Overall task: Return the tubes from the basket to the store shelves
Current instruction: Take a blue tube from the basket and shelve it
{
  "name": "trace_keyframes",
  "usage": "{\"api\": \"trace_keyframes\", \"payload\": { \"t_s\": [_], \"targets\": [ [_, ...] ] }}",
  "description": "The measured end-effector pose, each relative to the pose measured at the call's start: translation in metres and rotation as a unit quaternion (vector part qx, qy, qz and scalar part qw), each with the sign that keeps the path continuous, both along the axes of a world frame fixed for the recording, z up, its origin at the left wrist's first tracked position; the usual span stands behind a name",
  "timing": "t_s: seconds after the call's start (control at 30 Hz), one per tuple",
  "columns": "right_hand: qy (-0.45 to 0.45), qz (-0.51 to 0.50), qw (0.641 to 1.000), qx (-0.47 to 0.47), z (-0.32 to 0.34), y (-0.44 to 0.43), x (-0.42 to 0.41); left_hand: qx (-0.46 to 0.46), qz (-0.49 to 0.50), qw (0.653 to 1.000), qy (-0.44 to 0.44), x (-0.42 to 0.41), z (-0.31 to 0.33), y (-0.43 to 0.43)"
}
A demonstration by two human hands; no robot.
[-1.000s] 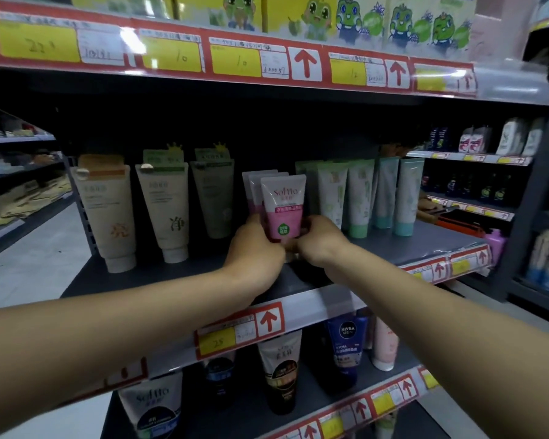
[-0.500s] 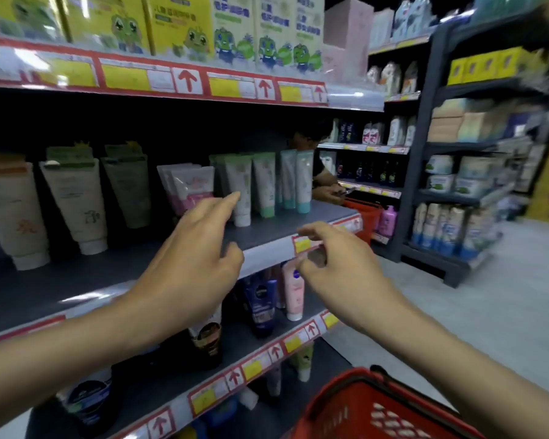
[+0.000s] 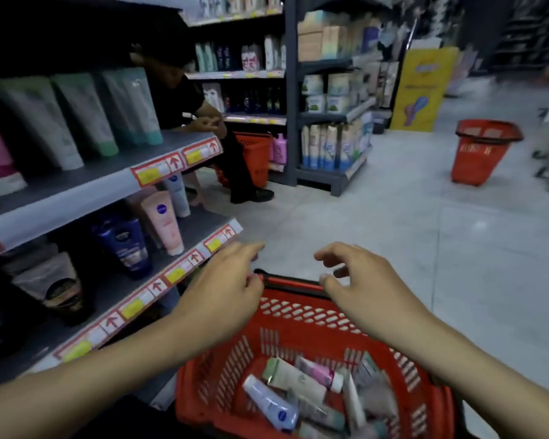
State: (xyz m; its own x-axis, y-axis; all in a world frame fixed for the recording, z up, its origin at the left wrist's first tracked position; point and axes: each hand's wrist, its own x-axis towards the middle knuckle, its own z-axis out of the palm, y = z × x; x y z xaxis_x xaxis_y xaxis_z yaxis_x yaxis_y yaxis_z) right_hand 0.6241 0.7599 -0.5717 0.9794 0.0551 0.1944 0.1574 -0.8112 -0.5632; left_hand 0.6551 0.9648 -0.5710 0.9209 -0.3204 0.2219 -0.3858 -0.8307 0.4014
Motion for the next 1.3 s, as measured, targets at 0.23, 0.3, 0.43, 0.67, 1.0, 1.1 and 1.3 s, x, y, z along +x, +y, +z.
{"api": "trace_keyframes", "payload": {
  "t_s": [0.23, 0.3, 0.43, 0.67, 1.0, 1.1, 1.3],
  "targets": [
    [0.131, -0.053, 0.990, -0.007, -0.082, -0.042, 0.015, 0.087, -0.012, 0.976, 0.198, 0.037, -0.106, -0.039],
    [0.176, -0.061, 0.982, 0.001, -0.111, -0.049, 0.025, 0.107, -0.006, 0.963, 0.246, 0.048, -0.133, -0.044],
    [0.283, -0.058, 0.957, -0.024, -0.173, -0.057, 0.043, 0.158, -0.012, 0.933, 0.322, 0.072, -0.192, -0.045],
    [0.427, -0.035, 0.902, -0.053, -0.266, -0.054, 0.065, 0.235, 0.000, 0.884, 0.404, 0.098, -0.284, -0.043],
    [0.444, -0.004, 0.894, -0.062, -0.381, -0.023, 0.098, 0.330, -0.070, 0.830, 0.443, 0.110, -0.394, -0.037],
    [0.417, 0.022, 0.901, -0.117, -0.398, -0.007, 0.102, 0.406, -0.152, 0.832, 0.347, 0.104, -0.414, -0.034],
    [0.361, 0.032, 0.907, -0.212, -0.426, 0.017, 0.107, 0.447, -0.188, 0.829, 0.279, 0.106, -0.439, -0.014]
  ]
}}
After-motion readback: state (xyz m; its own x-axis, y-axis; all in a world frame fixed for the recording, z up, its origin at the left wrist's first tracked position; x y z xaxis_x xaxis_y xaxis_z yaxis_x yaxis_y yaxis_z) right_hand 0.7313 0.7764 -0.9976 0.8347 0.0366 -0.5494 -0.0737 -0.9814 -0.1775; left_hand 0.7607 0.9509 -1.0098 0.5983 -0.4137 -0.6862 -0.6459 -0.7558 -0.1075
